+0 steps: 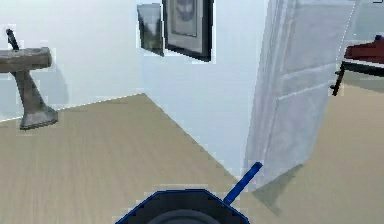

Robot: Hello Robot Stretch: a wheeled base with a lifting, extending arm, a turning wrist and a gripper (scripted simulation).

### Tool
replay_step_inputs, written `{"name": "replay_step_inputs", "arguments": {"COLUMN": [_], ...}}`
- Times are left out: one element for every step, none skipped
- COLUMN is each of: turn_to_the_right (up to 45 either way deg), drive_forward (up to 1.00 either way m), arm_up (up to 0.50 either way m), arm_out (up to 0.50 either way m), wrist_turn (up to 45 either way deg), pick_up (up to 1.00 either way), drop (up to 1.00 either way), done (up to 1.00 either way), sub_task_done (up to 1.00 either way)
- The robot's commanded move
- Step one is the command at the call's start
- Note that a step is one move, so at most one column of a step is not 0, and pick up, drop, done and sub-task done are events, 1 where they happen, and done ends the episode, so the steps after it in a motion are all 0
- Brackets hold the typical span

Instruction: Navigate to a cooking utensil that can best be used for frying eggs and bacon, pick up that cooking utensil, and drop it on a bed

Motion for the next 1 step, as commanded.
{"name": "replay_step_inputs", "arguments": {"turn_to_the_right": [18.0], "drive_forward": [0.0], "arm_up": [0.0], "arm_out": [0.0], "wrist_turn": [0.0], "pick_up": [0.0], "drop": [0.0], "done": [0.0], "sub_task_done": [0.0]}}
